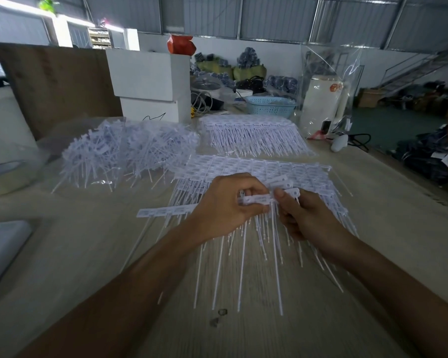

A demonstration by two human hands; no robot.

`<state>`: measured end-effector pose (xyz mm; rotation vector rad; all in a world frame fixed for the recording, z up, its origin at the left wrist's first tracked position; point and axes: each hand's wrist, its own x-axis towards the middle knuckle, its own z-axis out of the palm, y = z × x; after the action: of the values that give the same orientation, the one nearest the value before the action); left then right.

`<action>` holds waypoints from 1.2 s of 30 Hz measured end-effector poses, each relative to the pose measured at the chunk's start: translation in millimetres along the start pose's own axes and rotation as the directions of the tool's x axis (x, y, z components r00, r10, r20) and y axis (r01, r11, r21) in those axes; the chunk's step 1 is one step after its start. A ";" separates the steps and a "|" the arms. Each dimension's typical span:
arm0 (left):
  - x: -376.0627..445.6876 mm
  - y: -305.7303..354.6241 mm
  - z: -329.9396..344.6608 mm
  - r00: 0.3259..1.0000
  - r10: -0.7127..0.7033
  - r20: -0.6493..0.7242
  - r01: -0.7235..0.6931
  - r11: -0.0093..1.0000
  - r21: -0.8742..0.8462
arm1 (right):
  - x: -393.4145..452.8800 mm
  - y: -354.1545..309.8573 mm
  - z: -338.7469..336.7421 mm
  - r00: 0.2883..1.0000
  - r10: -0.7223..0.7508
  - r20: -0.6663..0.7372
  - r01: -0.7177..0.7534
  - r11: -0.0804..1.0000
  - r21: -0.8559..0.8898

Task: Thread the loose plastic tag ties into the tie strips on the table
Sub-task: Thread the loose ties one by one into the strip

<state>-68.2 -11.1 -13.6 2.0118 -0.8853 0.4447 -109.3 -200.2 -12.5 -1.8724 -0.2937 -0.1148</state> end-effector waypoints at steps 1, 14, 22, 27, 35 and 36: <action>0.1 -0.3 -0.4 1.000 -0.001 0.001 0.001 1.000 -0.001 | 0.6 0.9 0.3 1.000 -0.001 0.001 0.001 1.000 -0.012; 0.2 2.4 -6.5 0.998 0.020 0.062 -0.020 1.000 0.002 | 1.0 8.8 -9.7 0.919 -0.387 0.067 0.313 0.616 -0.723; -7.3 3.9 -0.9 0.962 0.105 0.251 -0.097 0.994 -0.044 | 8.6 13.7 -29.2 0.953 -0.304 -0.020 0.222 0.738 -0.638; -4.5 6.4 10.6 0.982 0.121 0.143 -0.123 0.992 0.005 | 15.3 13.7 -55.4 0.934 -0.220 -0.281 0.031 0.835 -0.550; -3.9 -6.3 6.9 0.993 -0.002 -0.120 0.003 1.000 0.006 | 1.1 7.4 -11.4 0.995 0.012 0.101 0.006 0.983 -0.181; -3.7 -6.4 7.3 0.993 -0.006 -0.115 0.008 1.000 0.018 | 0.1 5.9 -10.9 0.993 0.039 0.114 -0.022 0.988 -0.150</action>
<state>-66.2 -13.3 -23.6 1.9839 -0.8059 0.5614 -106.9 -212.2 -14.4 -2.0345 -0.3444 -0.0059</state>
